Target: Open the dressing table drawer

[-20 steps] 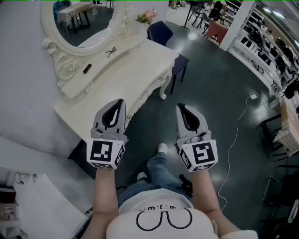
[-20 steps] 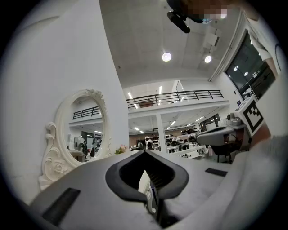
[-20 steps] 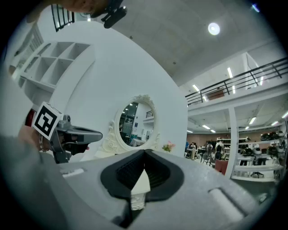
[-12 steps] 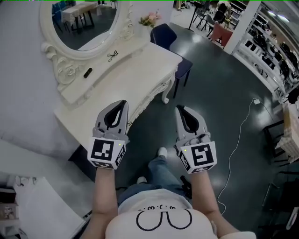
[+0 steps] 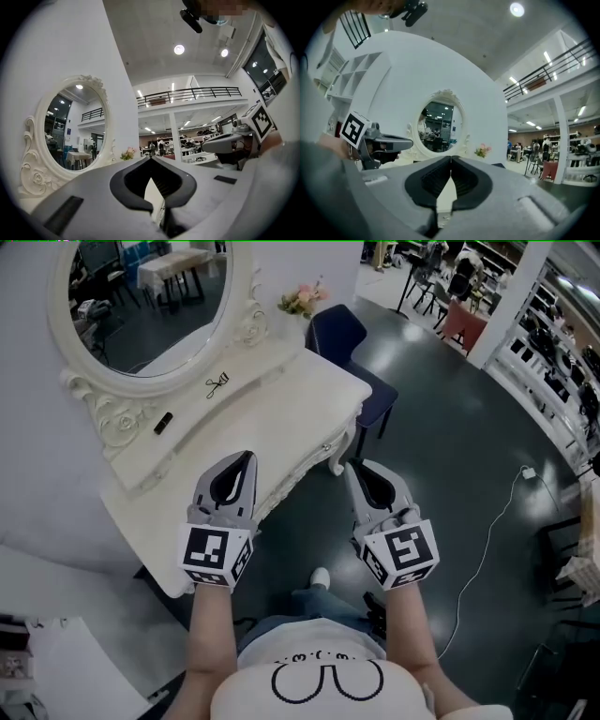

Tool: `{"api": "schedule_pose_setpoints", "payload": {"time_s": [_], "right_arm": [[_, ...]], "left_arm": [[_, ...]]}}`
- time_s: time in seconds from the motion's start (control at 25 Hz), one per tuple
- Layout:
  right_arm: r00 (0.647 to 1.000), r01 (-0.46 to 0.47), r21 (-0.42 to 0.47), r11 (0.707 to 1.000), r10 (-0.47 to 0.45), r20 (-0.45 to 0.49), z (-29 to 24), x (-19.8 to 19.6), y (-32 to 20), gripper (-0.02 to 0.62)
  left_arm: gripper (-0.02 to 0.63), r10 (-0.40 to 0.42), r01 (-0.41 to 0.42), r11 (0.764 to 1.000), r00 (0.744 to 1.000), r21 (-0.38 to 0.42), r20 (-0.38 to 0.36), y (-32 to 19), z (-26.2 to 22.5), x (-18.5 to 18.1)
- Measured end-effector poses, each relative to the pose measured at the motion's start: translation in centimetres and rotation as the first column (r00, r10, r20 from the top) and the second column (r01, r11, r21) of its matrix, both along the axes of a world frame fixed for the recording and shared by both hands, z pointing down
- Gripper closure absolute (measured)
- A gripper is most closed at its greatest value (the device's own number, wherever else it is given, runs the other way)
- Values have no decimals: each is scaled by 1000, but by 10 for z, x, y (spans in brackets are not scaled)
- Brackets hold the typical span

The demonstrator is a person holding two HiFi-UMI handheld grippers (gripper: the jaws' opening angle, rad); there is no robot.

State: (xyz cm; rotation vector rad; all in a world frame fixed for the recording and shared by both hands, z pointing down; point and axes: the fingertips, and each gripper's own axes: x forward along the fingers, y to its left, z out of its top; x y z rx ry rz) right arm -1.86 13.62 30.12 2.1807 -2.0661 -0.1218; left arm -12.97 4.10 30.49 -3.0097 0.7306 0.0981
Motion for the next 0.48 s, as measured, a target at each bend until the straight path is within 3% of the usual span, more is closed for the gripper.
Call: {"api": "schedule_pose_setpoints", "payload": {"time_s": [0.2, 0.32, 0.48], "right_arm": [[999, 44, -3, 999, -44, -23, 4, 66, -36, 594], [997, 72, -7, 997, -72, 23, 12, 101, -52, 594], [995, 102, 11, 995, -102, 12, 17, 132, -69, 595]], "left_arm": [[607, -52, 51, 998, 998, -28, -32, -32, 2, 60], [607, -92, 92, 996, 996, 3, 7, -42, 6, 92], [607, -126, 124, 992, 991, 31, 55, -52, 14, 122]]}}
